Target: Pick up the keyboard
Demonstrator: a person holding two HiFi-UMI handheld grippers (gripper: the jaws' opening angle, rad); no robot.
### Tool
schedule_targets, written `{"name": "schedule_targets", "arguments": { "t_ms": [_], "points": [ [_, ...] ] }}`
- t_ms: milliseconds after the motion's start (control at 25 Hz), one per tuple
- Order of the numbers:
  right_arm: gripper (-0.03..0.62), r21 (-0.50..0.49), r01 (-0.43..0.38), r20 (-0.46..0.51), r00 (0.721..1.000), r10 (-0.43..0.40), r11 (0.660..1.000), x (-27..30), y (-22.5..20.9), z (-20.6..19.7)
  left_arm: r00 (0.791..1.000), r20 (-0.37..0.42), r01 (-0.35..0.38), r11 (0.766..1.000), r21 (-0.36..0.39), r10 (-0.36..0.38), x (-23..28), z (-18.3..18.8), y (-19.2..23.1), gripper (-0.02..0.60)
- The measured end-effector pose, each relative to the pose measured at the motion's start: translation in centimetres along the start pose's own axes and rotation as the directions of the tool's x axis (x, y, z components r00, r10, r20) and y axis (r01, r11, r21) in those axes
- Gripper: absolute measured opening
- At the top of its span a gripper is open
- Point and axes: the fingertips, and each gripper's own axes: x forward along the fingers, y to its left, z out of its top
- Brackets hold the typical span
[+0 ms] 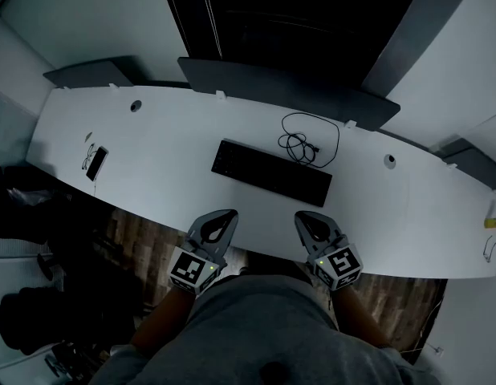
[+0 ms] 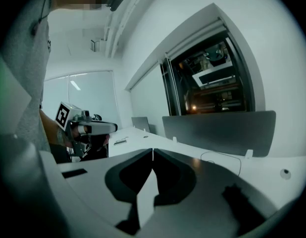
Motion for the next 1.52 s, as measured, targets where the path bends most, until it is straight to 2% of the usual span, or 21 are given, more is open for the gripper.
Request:
{"name": "schedule_targets", "arguments": {
  "t_ms": [360,560,720,1040,1200,1400,1520],
  "points": [
    [0.017,0.053,0.038,-0.044,0.998,-0.036,0.998,1.0,-4.4,-1.7,0.999,-0.038,-0.022,0.999,-0.039,0.021,3.9,0.2,2.3,0.008],
    [0.017,0.082,0.095,-0.073,0.993,-0.089,0.992,1.7,-5.9,-2.8,0.997,-0.079,0.008,1.000,-0.025,-0.010,5.7,-1.0,4.5,0.008],
    [0.017,0.102,0.170,-0.104,0.982,-0.159,0.980,2.7,-6.3,-3.7,0.991,-0.110,0.072,0.997,-0.031,-0.075,6.7,-2.4,6.8,0.008],
    [0.017,0.199,0.342,-0.156,0.936,-0.315,0.919,4.5,-8.2,-5.5,0.971,-0.166,0.160,0.983,-0.087,-0.172,8.6,-5.0,12.4,0.008],
    [0.017,0.264,0.402,-0.188,0.913,-0.362,0.877,5.0,-9.6,-6.6,0.961,-0.200,0.158,0.972,-0.173,-0.192,9.4,-6.7,15.3,0.008],
    [0.017,0.281,0.462,-0.231,0.884,-0.408,0.841,5.4,-11.1,-7.9,0.954,-0.230,0.153,0.973,-0.175,-0.192,10.2,-8.8,18.0,0.008],
    [0.017,0.289,0.484,-0.262,0.870,-0.418,0.826,5.9,-12.3,-9.0,0.943,-0.271,0.146,0.973,-0.181,-0.192,10.9,-10.4,19.4,0.008]
  ]
}}
